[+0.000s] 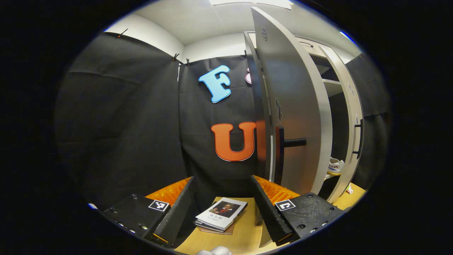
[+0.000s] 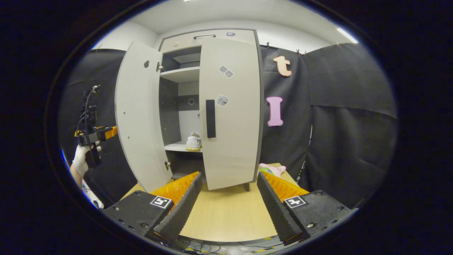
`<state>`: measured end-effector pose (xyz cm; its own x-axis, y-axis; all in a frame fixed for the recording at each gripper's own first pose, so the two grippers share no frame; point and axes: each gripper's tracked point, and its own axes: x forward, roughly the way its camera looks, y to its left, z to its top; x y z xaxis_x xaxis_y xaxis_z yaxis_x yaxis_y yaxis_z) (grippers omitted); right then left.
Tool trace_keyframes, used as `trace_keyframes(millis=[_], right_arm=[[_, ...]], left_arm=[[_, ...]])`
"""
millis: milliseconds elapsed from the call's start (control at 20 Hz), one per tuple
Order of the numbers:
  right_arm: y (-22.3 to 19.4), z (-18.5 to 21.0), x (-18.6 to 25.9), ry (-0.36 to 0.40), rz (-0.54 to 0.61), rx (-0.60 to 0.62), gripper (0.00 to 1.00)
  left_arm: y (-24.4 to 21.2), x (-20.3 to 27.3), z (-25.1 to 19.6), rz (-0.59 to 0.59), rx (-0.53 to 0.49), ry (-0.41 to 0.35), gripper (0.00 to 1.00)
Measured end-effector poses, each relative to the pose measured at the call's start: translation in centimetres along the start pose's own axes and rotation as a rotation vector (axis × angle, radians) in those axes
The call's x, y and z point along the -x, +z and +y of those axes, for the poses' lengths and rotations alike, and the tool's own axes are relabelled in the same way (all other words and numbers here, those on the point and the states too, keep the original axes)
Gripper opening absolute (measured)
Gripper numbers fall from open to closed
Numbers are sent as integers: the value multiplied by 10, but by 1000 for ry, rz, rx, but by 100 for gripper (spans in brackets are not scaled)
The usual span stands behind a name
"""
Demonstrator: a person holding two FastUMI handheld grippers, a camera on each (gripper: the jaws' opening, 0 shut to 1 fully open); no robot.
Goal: Grab one shoe with the right hand and put it into the shoe cabinet, grab the other shoe with the left hand and put it into the shoe cabinet; then close the right door with the right hand and the left door with the left hand.
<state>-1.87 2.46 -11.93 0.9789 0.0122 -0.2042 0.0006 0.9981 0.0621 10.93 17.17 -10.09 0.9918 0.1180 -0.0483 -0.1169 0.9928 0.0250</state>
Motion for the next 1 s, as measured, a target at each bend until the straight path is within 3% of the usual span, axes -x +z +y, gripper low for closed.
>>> trace_keyframes(millis=[550,1000], right_arm=[[2,-9,-2,25,-6,1,100],[7,-16,-14,66,-14,-7,100]], left_arm=[[-1,2,-4,7,16,34,88],[4,16,-78,19,25,-94,88]])
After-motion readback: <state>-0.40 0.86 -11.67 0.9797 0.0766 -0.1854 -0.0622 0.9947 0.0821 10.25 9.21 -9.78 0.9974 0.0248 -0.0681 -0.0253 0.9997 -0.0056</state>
